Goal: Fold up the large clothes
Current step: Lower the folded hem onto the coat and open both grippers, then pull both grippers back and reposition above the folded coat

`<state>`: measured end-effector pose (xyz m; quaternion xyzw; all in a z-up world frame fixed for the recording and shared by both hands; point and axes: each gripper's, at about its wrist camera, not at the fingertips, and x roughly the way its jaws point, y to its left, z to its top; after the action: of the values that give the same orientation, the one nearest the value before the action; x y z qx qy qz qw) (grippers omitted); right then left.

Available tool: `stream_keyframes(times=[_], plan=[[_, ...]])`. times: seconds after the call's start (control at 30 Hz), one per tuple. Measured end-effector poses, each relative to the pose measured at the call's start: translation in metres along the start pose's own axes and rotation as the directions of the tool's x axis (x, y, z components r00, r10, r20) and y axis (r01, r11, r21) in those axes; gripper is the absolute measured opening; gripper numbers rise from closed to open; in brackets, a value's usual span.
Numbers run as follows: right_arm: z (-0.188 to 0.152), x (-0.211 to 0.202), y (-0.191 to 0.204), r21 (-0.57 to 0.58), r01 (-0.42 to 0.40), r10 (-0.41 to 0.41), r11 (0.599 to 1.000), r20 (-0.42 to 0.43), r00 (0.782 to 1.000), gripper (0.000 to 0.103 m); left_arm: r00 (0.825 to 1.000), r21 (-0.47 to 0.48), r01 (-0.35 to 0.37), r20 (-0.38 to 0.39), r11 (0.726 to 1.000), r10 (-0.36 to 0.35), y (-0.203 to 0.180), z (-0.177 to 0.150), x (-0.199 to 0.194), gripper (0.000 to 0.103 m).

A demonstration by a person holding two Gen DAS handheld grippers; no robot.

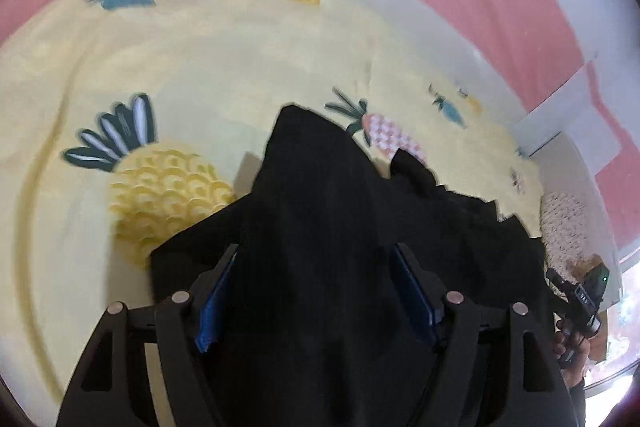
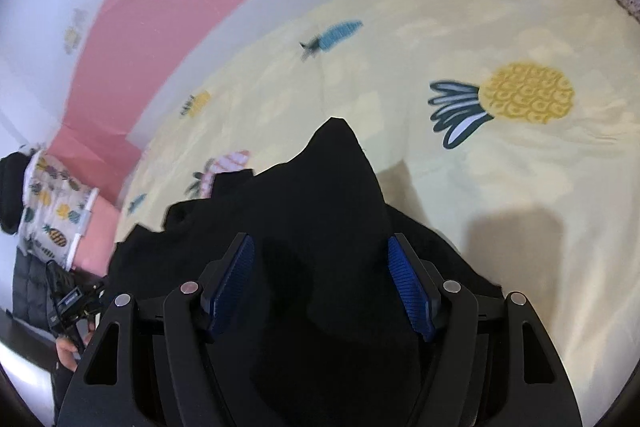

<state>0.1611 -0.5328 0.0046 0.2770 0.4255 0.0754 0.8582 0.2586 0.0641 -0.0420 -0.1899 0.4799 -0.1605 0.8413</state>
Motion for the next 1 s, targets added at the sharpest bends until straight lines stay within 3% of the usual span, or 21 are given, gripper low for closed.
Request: stream_keyframes(times=[0.03,0.07,0.13,0.2,0.27,0.33,0.43,0.5,0.77,0.87,0.93,1.0], plan=[[0.003,0.006,-0.002,0.017,0.005,-0.005,1.000,-0.020,1.000,0.060,1.000,-0.005,-0.014,-0.011,1.000,0.014,0.000,0.002,0.008,0.062],[0.005,0.007,-0.005,0.032,0.018,-0.017,0.999,-0.024,1.000,0.022,1.000,-0.008,-0.029,-0.008,1.000,0.029,-0.001,0.003,0.012,0.056],[0.008,-0.003,-0.006,0.045,0.015,-0.016,0.999,0.003,1.000,0.014,0.999,0.001,-0.028,0.036,1.000,0.027,-0.006,0.005,0.005,0.023],[0.010,-0.029,-0.003,0.035,-0.017,0.013,0.999,0.098,0.995,0.014,0.992,0.020,-0.010,0.126,1.000,0.007,-0.014,0.006,-0.015,0.020],[0.012,-0.045,-0.006,0.044,-0.049,0.041,0.998,0.163,0.986,0.013,0.974,0.047,0.021,0.222,0.999,-0.031,-0.021,0.010,-0.030,0.019],[0.014,-0.038,-0.011,0.055,-0.023,0.013,0.998,0.168,0.986,0.013,0.961,0.054,0.049,0.271,0.997,-0.062,-0.024,0.015,-0.029,0.019],[0.011,0.000,-0.021,0.046,0.081,-0.085,0.996,0.100,0.991,0.013,0.972,0.052,-0.014,0.233,0.999,0.002,-0.018,0.018,0.007,0.019],[0.005,0.020,-0.030,0.064,0.097,-0.101,0.993,0.064,0.993,0.014,0.981,0.017,-0.023,0.191,1.000,0.019,-0.004,0.015,0.034,0.021],[-0.005,0.045,-0.027,0.009,0.204,-0.204,0.979,0.027,0.979,0.018,0.980,0.028,-0.081,0.185,0.996,0.075,-0.002,0.011,0.055,0.030],[-0.004,0.046,-0.029,0.009,0.226,-0.226,0.974,0.011,0.974,0.024,0.978,0.027,-0.122,0.172,0.992,0.116,-0.005,0.011,0.057,0.043],[-0.002,0.042,-0.029,0.023,0.233,-0.233,0.972,0.002,0.972,0.032,0.976,0.005,-0.156,0.152,0.988,0.154,-0.003,0.017,0.055,0.057],[0.001,0.023,-0.024,0.031,0.237,-0.237,0.971,0.023,0.971,0.034,0.974,-0.009,-0.164,0.154,0.986,0.164,-0.003,0.018,0.042,0.058]])
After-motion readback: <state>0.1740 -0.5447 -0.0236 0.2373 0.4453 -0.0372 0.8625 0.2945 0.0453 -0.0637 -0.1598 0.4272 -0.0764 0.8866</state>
